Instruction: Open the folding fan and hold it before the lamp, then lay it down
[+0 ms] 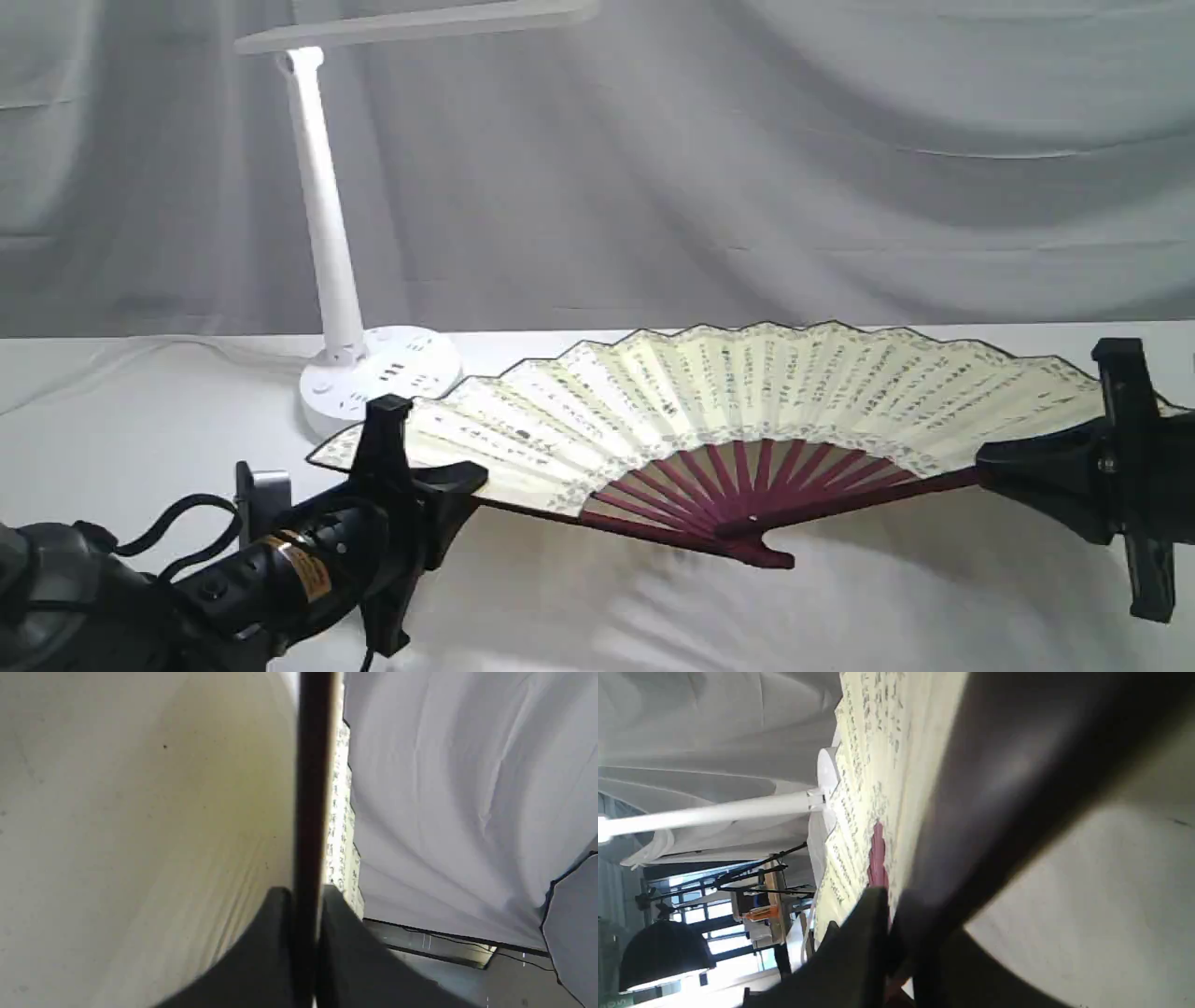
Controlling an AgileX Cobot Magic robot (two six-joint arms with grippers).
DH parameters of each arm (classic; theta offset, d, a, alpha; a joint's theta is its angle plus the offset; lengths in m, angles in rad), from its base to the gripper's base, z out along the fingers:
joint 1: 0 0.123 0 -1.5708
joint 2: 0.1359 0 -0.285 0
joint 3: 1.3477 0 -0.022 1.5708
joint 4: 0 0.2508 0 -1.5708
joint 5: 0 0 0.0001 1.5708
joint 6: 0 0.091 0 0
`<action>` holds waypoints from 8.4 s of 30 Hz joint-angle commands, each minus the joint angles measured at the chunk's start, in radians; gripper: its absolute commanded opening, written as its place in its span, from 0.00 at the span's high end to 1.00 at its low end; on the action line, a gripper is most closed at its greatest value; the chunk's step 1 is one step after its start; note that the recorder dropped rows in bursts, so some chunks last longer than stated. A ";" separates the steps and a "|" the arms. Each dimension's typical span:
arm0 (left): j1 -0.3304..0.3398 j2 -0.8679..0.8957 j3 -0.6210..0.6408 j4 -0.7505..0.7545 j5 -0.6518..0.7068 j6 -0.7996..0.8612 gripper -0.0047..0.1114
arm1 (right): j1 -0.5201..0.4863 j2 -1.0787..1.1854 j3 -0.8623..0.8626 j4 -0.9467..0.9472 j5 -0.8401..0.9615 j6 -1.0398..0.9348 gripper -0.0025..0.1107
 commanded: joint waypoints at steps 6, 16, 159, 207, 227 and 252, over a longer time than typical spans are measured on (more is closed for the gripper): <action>0.024 0.061 -0.103 -0.009 -0.005 -0.008 0.95 | -0.022 0.104 -0.001 0.064 -0.113 -0.146 0.98; 0.024 0.158 -0.199 -0.007 0.001 -0.006 0.95 | -0.022 0.155 -0.001 0.139 -0.132 -0.217 0.98; 0.317 -0.483 -0.252 -0.397 1.825 1.774 0.96 | 0.304 -0.333 -0.134 -1.432 -0.297 0.645 0.81; 0.317 -1.021 -0.252 -0.324 1.799 1.784 0.96 | 0.355 -0.851 -0.123 -1.612 -0.217 0.817 0.98; 0.317 -1.759 -0.252 -0.331 1.968 1.782 0.96 | 0.355 -1.609 -0.123 -1.601 -0.102 0.813 0.98; 0.317 -2.149 -0.132 -0.329 1.909 1.748 0.96 | 0.355 -1.960 0.005 -1.603 -0.051 0.752 0.98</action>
